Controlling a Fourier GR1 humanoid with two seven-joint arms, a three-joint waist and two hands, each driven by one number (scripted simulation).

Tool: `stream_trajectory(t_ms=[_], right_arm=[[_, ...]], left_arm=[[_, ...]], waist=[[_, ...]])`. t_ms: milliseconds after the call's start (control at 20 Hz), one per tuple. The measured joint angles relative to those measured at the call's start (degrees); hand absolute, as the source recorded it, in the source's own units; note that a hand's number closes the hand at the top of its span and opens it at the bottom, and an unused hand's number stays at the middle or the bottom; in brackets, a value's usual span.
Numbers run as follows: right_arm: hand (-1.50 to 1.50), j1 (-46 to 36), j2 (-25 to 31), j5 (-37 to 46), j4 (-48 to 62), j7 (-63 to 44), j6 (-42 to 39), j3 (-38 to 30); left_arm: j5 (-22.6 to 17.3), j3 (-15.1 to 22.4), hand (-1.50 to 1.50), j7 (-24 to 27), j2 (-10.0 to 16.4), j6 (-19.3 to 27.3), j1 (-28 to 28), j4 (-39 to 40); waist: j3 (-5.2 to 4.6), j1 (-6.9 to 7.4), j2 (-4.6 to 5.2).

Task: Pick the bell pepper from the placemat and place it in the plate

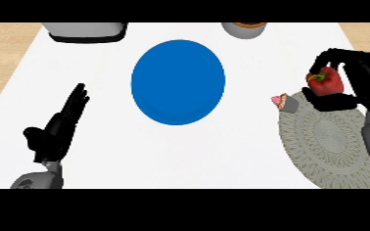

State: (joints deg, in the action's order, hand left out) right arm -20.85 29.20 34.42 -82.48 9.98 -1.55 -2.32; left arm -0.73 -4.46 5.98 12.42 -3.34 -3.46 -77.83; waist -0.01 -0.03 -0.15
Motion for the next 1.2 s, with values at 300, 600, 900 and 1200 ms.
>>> stream_trajectory(t_ms=[300, 600, 900, 1200], right_arm=[[1.50, -4.68, -3.59, -0.03, -3.64, -4.43, -2.49, 0.88], [1.50, -10.44, -9.21, 3.23, -3.98, -10.37, -3.81, 4.93], [1.50, -15.93, -16.25, 5.88, 0.88, -14.00, -4.26, 9.15], [1.50, -22.82, -23.53, 8.69, 11.83, -14.21, -0.51, 11.48]], left_arm=[[0.17, -0.47, 0.00, 0.21, -0.09, -0.91, 0.00, 0.33], [1.27, -0.37, 0.00, 0.76, -1.02, -0.34, -0.32, 0.92], [1.53, 0.01, 0.00, -0.12, -1.41, -0.55, 1.04, -1.46], [1.79, -0.54, 0.00, 1.46, -1.44, -1.00, -0.29, 0.86]], waist=[[-0.02, 0.21, 0.08], [-0.01, 0.37, 0.13], [-0.01, 0.64, 0.16], [-0.01, 0.86, 0.29]])
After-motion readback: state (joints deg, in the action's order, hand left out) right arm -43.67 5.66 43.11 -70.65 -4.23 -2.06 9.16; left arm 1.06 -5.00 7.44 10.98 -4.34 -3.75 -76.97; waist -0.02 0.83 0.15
